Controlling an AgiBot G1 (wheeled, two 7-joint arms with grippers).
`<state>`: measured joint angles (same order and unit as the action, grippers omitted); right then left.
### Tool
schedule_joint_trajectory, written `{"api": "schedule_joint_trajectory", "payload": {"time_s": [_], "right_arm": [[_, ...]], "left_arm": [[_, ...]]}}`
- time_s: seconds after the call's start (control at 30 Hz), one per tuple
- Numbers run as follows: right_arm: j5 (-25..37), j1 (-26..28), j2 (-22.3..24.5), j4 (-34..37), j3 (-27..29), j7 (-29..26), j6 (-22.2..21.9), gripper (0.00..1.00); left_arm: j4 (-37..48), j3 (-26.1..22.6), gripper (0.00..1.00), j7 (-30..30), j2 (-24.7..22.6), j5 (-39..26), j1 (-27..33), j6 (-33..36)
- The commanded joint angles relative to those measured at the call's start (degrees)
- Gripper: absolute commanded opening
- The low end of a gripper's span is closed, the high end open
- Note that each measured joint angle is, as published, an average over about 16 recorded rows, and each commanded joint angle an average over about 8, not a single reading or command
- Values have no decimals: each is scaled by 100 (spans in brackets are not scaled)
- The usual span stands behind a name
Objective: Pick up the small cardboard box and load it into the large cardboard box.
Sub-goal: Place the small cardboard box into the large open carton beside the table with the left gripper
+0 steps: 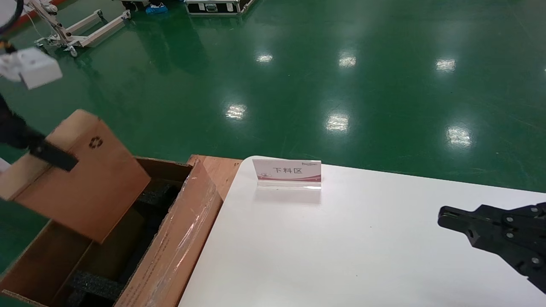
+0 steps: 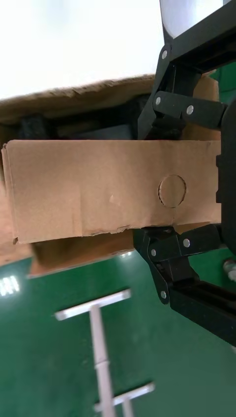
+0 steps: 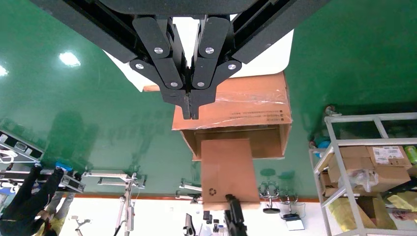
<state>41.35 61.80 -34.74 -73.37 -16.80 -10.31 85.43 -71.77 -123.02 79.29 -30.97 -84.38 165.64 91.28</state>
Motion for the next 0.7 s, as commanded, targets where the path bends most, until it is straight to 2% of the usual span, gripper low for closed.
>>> {"api": "schedule_joint_trajectory", "payload": {"time_s": [0.03,0.27,0.7], "right_arm": [[0,0,0,0,-1,0,0,14],[-2,1,1,0,-3,1,-1,100],[-5,2,3,0,-7,4,-3,100]], "left_arm": [[-51,-200,0,38,98,2,40,-19],[-324,-264,0,238,514,-189,-78,-98],[-487,-263,0,404,1014,-559,-457,-433]]}}
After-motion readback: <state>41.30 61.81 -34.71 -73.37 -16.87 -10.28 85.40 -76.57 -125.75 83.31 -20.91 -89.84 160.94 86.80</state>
